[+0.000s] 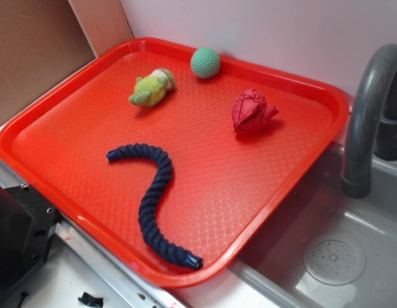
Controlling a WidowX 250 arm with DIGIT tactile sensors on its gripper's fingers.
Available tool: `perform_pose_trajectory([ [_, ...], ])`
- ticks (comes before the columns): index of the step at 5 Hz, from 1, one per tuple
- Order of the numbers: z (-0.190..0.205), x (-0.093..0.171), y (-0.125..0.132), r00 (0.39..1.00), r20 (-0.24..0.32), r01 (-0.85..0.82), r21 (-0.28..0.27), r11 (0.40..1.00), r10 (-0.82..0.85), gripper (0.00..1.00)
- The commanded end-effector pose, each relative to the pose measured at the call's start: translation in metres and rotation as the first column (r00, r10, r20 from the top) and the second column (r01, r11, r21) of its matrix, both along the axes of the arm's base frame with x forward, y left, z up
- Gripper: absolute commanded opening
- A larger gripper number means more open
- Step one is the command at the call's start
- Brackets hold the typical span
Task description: Grab the blue rope.
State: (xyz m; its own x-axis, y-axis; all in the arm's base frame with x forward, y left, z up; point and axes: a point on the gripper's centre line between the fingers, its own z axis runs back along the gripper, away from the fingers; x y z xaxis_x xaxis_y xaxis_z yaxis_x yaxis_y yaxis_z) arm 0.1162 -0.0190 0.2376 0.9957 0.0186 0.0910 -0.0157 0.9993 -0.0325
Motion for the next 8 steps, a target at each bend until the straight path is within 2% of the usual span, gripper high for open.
perform_pose_trajectory([
  [1, 0.0, 0.0, 0.0, 1.0, 0.0, 0.0, 0.0, 1.0, 0.0, 1.0],
  [2, -0.002, 0.004, -0.001, 0.987, 0.011, -0.163, -0.002, 0.987, 0.163, 1.0],
  [3, -0.01, 0.007, -0.009, 0.959, 0.065, -0.276, -0.002, 0.961, 0.276, 1.0],
  [4, -0.024, 0.012, -0.026, 0.89, 0.1, -0.443, -0.048, 0.895, 0.446, 1.0],
  [5, -0.049, 0.027, -0.055, 0.866, 0.096, -0.477, -0.135, 0.869, 0.49, 1.0],
  [6, -0.082, 0.042, -0.074, 0.877, 0.035, -0.473, -0.114, 0.874, 0.479, 1.0],
  [7, -0.106, 0.049, -0.084, 0.883, 0.004, -0.465, -0.133, 0.875, 0.47, 1.0],
  [8, -0.151, 0.058, -0.094, 0.9, -0.047, -0.436, -0.096, 0.895, 0.433, 1.0],
])
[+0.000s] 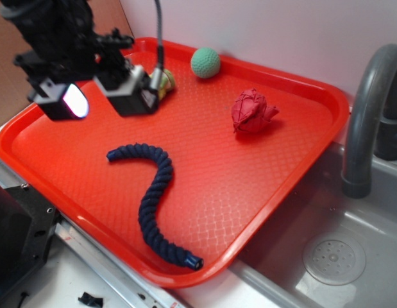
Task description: Grab the blue rope.
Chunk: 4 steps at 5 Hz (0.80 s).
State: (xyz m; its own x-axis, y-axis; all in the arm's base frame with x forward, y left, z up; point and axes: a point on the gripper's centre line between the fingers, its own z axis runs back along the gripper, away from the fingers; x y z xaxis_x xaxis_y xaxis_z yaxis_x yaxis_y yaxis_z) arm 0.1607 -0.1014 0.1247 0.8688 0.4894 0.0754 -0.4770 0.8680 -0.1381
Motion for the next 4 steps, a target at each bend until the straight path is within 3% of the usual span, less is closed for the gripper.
perform_pose_trajectory([
  [1, -0.073, 0.015, -0.017, 0.993, -0.072, 0.096, 0.03, 0.995, -0.093, 1.0],
  [3, -0.107, 0.015, -0.026, 0.974, -0.129, 0.193, 0.043, 0.98, -0.186, 1.0],
  [4, -0.11, 0.013, -0.024, 0.982, -0.089, 0.174, 0.063, 0.983, -0.168, 0.27],
])
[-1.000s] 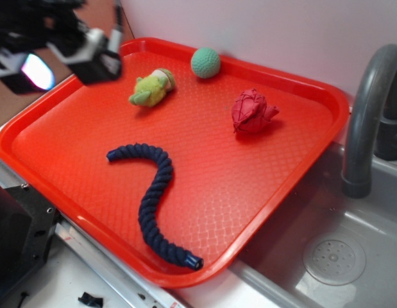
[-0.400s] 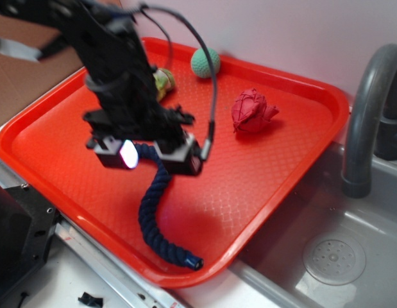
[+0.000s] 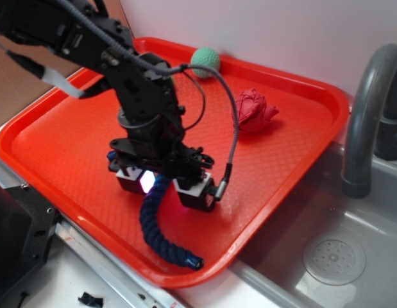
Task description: Grab the blue rope.
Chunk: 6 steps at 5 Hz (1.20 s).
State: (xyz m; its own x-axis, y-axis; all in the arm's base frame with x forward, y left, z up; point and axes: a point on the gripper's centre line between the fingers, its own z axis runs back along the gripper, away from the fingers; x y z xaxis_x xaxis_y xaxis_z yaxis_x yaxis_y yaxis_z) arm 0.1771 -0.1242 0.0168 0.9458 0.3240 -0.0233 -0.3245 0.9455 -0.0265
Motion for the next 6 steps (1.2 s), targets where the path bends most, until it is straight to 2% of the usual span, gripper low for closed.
perform_pose_trajectory([
  [1, -0.004, -0.006, 0.0, 0.998, 0.062, -0.017, -0.002, 1.0, 0.017, 0.0],
  [2, -0.006, -0.007, 0.001, 0.999, 0.041, -0.033, 0.008, 0.999, 0.032, 0.0],
  [3, 0.006, -0.004, 0.005, 0.999, 0.044, -0.025, 0.018, 1.0, 0.024, 0.0],
  [4, 0.055, 0.005, 0.018, 0.998, 0.04, 0.055, 0.021, 0.998, -0.056, 0.0],
  [5, 0.104, 0.006, 0.032, 0.981, 0.04, 0.192, -0.013, 0.981, -0.191, 0.0],
  [6, 0.154, -0.004, 0.046, 0.962, 0.115, 0.253, -0.032, 0.967, -0.247, 0.0],
])
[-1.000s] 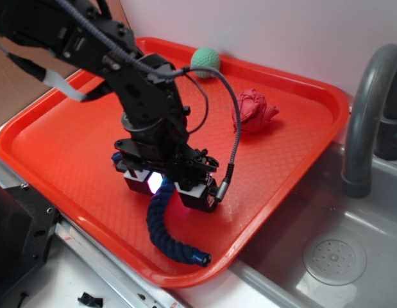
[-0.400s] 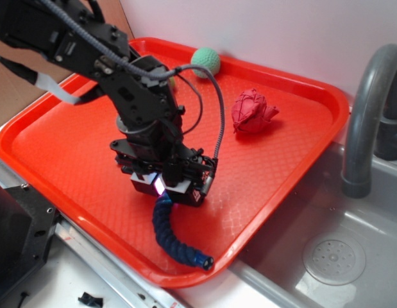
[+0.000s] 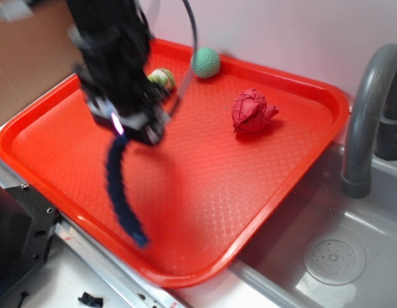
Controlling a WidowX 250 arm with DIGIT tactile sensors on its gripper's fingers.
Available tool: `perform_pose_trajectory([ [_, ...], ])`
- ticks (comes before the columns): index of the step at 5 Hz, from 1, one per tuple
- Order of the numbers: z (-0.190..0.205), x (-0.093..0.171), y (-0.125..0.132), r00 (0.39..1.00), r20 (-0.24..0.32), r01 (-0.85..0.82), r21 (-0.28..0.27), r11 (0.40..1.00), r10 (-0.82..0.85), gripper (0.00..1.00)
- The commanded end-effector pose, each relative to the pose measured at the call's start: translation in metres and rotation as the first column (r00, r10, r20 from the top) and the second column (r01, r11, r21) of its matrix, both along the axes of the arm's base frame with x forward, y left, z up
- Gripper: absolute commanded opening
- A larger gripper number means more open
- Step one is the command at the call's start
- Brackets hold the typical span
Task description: Grab the blue rope.
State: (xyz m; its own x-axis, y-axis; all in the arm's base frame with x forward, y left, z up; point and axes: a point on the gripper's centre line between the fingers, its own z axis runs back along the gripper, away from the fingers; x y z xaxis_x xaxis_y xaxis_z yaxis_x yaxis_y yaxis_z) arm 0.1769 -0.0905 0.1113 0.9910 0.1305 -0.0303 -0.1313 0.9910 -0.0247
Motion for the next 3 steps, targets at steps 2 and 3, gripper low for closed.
perform_pose_trajectory([
  [2, 0.1073, -0.0171, 0.0324, 0.976, 0.219, 0.02, -0.151, 0.988, 0.014, 0.0],
  [3, 0.098, -0.0143, 0.037, 0.986, 0.156, -0.046, -0.092, 0.995, 0.06, 0.0],
])
